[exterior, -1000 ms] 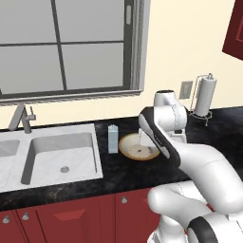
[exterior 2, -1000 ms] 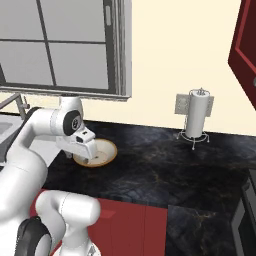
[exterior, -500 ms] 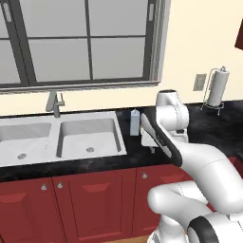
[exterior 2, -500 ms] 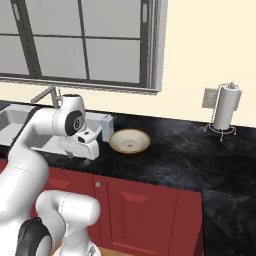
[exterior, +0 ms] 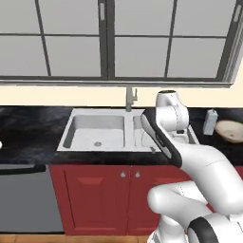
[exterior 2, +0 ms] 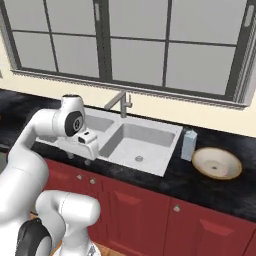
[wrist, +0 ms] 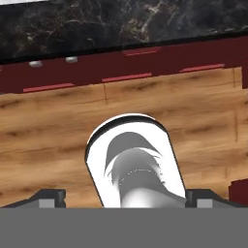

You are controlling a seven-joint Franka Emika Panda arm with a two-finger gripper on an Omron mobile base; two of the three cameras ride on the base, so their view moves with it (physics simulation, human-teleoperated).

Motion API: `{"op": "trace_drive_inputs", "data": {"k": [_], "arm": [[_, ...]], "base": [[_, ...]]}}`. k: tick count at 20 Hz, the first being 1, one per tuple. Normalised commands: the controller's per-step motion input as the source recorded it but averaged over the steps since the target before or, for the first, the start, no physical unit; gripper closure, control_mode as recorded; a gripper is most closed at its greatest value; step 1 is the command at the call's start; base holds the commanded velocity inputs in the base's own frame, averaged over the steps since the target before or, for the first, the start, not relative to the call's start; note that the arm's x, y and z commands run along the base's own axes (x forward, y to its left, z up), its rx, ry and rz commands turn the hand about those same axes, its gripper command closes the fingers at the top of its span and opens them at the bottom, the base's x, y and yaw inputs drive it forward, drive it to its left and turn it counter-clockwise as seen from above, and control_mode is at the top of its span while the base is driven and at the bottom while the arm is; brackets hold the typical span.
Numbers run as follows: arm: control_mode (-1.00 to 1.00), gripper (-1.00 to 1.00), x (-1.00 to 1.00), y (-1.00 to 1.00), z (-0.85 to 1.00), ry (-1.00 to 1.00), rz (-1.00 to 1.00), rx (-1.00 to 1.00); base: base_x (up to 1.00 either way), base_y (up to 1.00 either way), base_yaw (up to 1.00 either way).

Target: Gather the eggs and milk located in the vicinity of the sink area and place them right next to the bowl.

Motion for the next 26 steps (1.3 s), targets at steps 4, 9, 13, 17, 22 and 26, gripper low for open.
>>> {"op": "trace_drive_inputs", "data": {"k": [4,9,13,17,22,26], "arm": [[1.00,-1.00,0.00,0.00,0.00,0.00,0.00,0.00],[1.00,-1.00,0.00,0.00,0.00,0.00,0.00,0.00],[1.00,-1.00,0.00,0.00,0.00,0.00,0.00,0.00],[1.00,-1.00,0.00,0.00,0.00,0.00,0.00,0.00],[1.00,-1.00,0.00,0.00,0.00,0.00,0.00,0.00],[1.00,-1.00,0.00,0.00,0.00,0.00,0.00,0.00]], "base": [[0.49,1.00,0.06],[0.61,1.00,0.00],[0.78,1.00,0.00],[0.86,1.00,-0.02],[0.57,0.92,-0.11],[0.57,0.43,-0.28]]}}
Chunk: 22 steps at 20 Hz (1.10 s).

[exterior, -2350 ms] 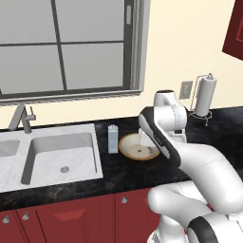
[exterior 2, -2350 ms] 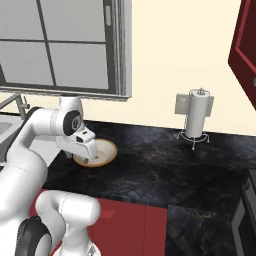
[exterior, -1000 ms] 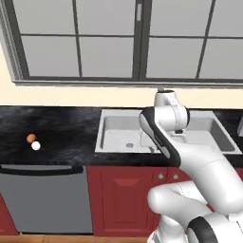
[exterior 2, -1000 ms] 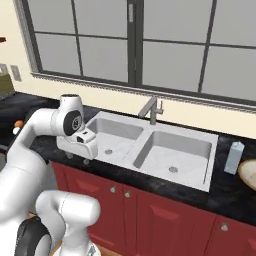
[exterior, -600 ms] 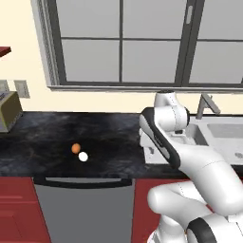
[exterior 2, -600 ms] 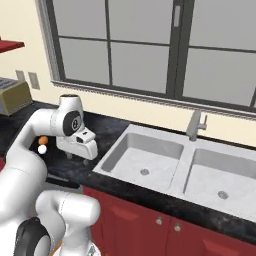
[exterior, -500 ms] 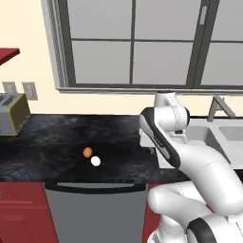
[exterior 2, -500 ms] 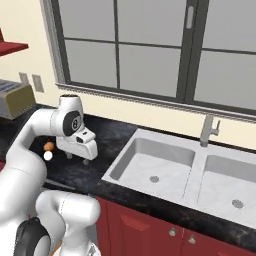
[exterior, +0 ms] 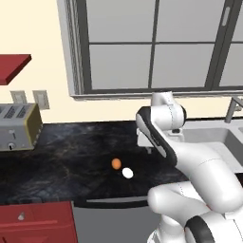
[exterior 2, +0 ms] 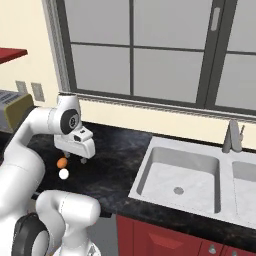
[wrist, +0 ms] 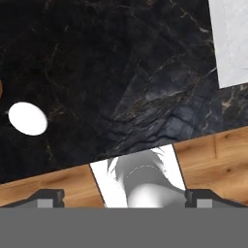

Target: Gather the eggs and milk located in the vicinity of the sink area and place them right next to the bowl.

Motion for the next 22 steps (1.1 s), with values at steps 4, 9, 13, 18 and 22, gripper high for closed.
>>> {"op": "trace_drive_inputs", "data": {"k": [4,9,13,18,22], "arm": [[1.00,-1.00,0.00,0.00,0.00,0.00,0.00,0.00],[1.00,-1.00,0.00,0.00,0.00,0.00,0.00,0.00],[1.00,-1.00,0.00,0.00,0.00,0.00,0.00,0.00],[-1.00,-1.00,0.00,0.10,-0.07,-0.01,0.04,0.02],[-1.00,-1.00,0.11,0.63,-0.19,0.00,0.30,0.07]], "base": [[0.25,0.20,-0.19],[0.00,0.00,0.00],[0.00,0.00,0.00],[0.00,0.00,0.00],[0.00,0.00,0.00]]}}
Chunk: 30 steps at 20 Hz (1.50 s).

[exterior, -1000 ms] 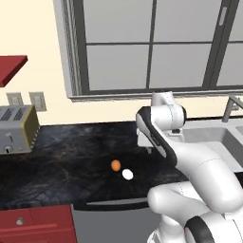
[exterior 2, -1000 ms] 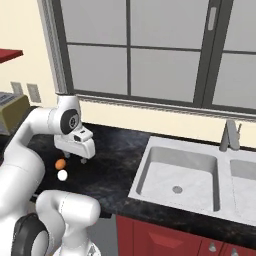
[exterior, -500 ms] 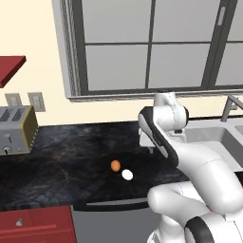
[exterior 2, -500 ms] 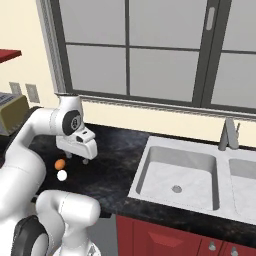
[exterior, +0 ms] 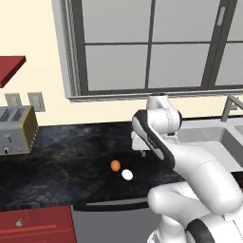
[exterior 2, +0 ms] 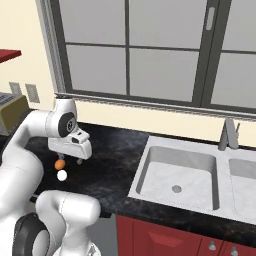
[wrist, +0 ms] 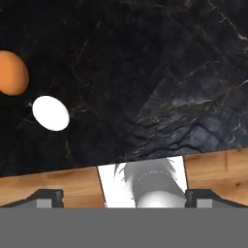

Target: Gather the eggs and milk located in the vicinity of the sink area and place them right next to the bowl.

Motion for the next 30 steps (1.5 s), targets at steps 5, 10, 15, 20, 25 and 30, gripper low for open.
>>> {"op": "trace_drive_inputs", "data": {"k": [5,10,15,20,25,30], "arm": [[-1.00,-1.00,0.09,0.51,-0.05,0.03,0.39,0.03],[-1.00,-1.00,0.22,0.28,-0.02,0.21,0.28,0.00],[-1.00,-1.00,0.56,0.43,-0.60,0.00,0.02,0.00],[-1.00,-1.00,0.36,0.21,-0.54,0.00,0.00,0.00],[-1.00,-1.00,0.28,0.00,-0.33,0.00,-0.02,0.05],[-1.00,-1.00,-0.13,0.00,-0.30,0.00,-0.02,0.12]], "base": [[0.00,0.00,0.00],[0.00,0.00,0.00],[0.00,0.00,0.00],[0.00,0.00,0.00],[0.00,0.00,0.00],[0.00,0.00,0.00]]}}
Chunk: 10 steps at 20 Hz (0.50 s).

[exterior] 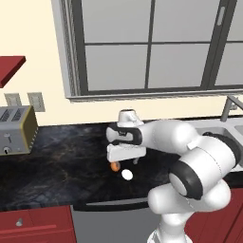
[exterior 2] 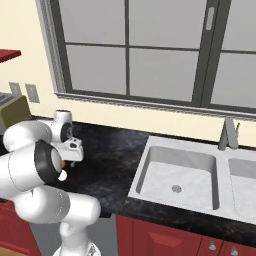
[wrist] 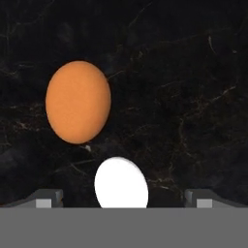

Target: Gather the eggs and milk located in the vicinity of the sink area and place them right next to the bowl.

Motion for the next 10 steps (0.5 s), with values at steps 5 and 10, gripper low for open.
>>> {"op": "trace_drive_inputs", "data": {"k": [5,10], "arm": [[-1.00,-1.00,-0.34,0.00,-0.13,0.00,0.00,0.06],[-1.00,-1.00,-0.06,-0.05,0.00,-0.01,0.00,0.00]], "base": [[0.00,0.00,0.00],[0.00,0.00,0.00]]}}
